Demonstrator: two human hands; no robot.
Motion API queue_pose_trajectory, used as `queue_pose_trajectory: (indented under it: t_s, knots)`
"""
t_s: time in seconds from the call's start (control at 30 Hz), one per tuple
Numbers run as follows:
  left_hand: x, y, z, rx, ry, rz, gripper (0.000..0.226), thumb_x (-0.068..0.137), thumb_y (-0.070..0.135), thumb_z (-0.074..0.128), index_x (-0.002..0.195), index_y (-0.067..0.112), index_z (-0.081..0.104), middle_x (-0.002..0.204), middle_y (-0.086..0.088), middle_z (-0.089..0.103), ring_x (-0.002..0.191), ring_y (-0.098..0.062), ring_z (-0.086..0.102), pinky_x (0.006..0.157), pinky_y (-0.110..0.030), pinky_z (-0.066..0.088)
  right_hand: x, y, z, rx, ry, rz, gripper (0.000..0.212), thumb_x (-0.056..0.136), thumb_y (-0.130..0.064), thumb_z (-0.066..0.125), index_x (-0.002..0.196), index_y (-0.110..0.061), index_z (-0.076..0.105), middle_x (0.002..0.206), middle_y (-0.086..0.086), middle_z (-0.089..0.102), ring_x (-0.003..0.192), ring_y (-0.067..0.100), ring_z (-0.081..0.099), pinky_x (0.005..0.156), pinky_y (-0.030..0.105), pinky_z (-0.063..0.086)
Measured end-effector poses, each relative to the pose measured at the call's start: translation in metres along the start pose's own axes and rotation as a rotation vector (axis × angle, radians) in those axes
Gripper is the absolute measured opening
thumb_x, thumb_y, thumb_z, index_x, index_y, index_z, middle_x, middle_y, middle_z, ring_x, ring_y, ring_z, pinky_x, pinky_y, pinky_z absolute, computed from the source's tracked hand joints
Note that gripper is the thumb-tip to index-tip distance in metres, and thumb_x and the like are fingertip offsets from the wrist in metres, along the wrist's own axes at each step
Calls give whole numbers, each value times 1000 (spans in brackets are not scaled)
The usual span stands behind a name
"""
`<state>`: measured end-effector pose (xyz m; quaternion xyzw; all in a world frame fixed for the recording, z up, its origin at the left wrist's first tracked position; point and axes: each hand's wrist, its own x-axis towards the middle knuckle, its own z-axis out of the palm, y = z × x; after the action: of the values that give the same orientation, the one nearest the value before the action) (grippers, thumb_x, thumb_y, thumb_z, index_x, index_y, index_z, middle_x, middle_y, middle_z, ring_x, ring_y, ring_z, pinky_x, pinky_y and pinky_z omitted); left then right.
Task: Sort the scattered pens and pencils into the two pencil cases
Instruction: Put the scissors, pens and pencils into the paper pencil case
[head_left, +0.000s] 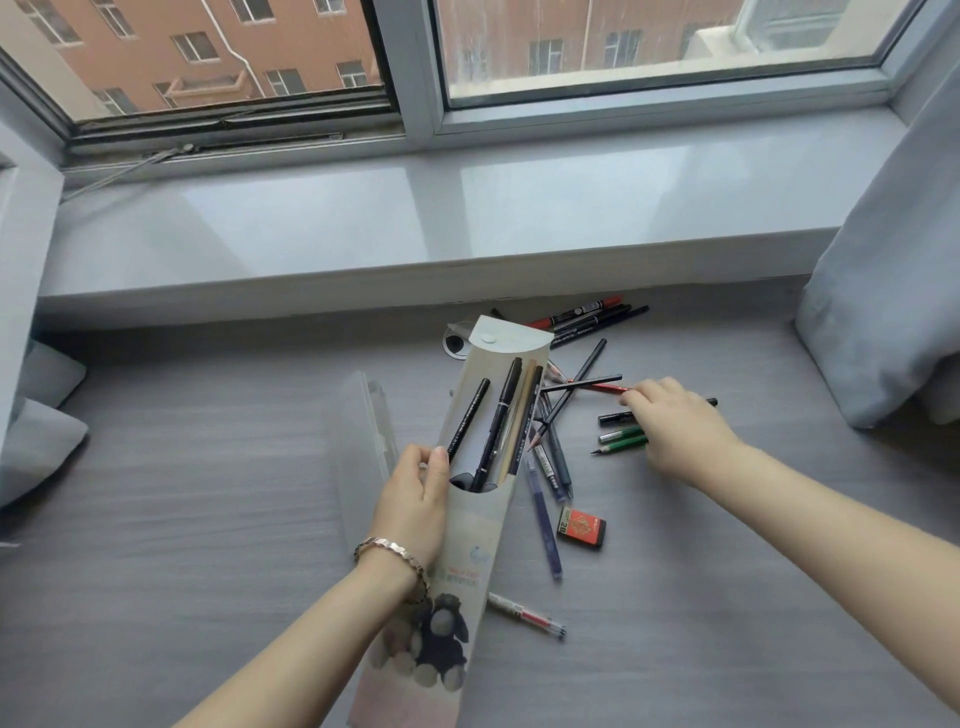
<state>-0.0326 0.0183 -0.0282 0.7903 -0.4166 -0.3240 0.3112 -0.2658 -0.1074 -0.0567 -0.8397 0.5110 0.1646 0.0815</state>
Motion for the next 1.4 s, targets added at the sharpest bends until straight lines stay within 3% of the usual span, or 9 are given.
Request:
queue_pose_trajectory:
  t_s: [0.17, 0.37, 0.53, 0.63, 0.77, 0.83, 1.0, 1.13, 1.4]
  knots:
    - [0, -2, -7, 2, 30, -34, 34, 97, 27, 35, 64, 23, 36, 60, 7, 39, 55, -5, 37, 49, -14, 30, -5, -9, 15, -119, -22, -40, 31, 86, 3, 42, 116, -7, 41, 123, 10, 44, 116, 28, 40, 72, 33, 45]
    - [-5, -9, -17, 20, 49, -66, 34, 98, 26, 35, 63, 23, 34, 60, 6, 38, 55, -6, 36, 51, -21, 28, -1, -4, 18, -113, -73, 44, 26, 91, -1, 32, 116, -4, 39, 126, 13, 46, 117, 29, 44, 85, 37, 46]
    - [-9, -14, -22, 19, 49, -95, 32, 98, 27, 34, 66, 21, 37, 62, 6, 40, 57, -5, 37, 51, -20, 28, 0, -2, 11, -57, -171, 51, 18, 91, -3, 36, 108, -5, 40, 120, 18, 48, 108, 33, 51, 80, 40, 45]
    - [-10, -17, -22, 49, 23, -106, 35, 97, 28, 35, 63, 24, 34, 61, 7, 40, 56, -6, 37, 51, -21, 28, -4, -23, -28, 437, 41, 147, 5, 92, -8, 39, 90, -8, 35, 92, 20, 53, 80, 34, 55, 59, 35, 38]
    - [-16, -15, -18, 80, -35, -104, 35, 98, 28, 35, 62, 25, 33, 61, 7, 40, 57, -8, 39, 51, -19, 27, -18, -65, -88, 1556, 241, 137, 10, 97, -12, 35, 89, -12, 40, 79, 11, 61, 54, 11, 57, 46, 22, 46]
    - [-20, -13, -16, 71, -56, -84, 35, 97, 28, 35, 63, 25, 33, 61, 7, 40, 59, -13, 40, 50, -18, 27, -26, -90, -100, 1707, 232, 15, 10, 97, -10, 36, 89, -11, 42, 79, 10, 63, 54, 9, 55, 45, 15, 46]
    - [-28, -7, -16, 33, -72, -21, 34, 97, 27, 35, 64, 24, 35, 60, 8, 41, 56, -5, 39, 47, -13, 28, -35, -144, -69, 1680, 38, 15, 7, 94, -5, 42, 97, -3, 47, 92, 16, 64, 68, 16, 63, 51, 16, 55]
    - [-31, -13, -18, 34, -73, -55, 35, 97, 23, 33, 63, 23, 34, 58, 5, 37, 54, -10, 36, 53, -26, 28, -42, -152, -60, 1691, -156, 30, 15, 85, -1, 56, 77, -13, 55, 86, 13, 65, 77, 20, 64, 59, 21, 57]
    - [-25, -12, -19, 40, -75, -22, 29, 95, 24, 34, 68, 30, 40, 62, 4, 52, 64, -19, 47, 65, -32, 37, -25, -139, -68, 1602, 9, 130, 5, 89, -11, 55, 90, -8, 53, 82, 10, 59, 66, 22, 64, 53, 24, 57]
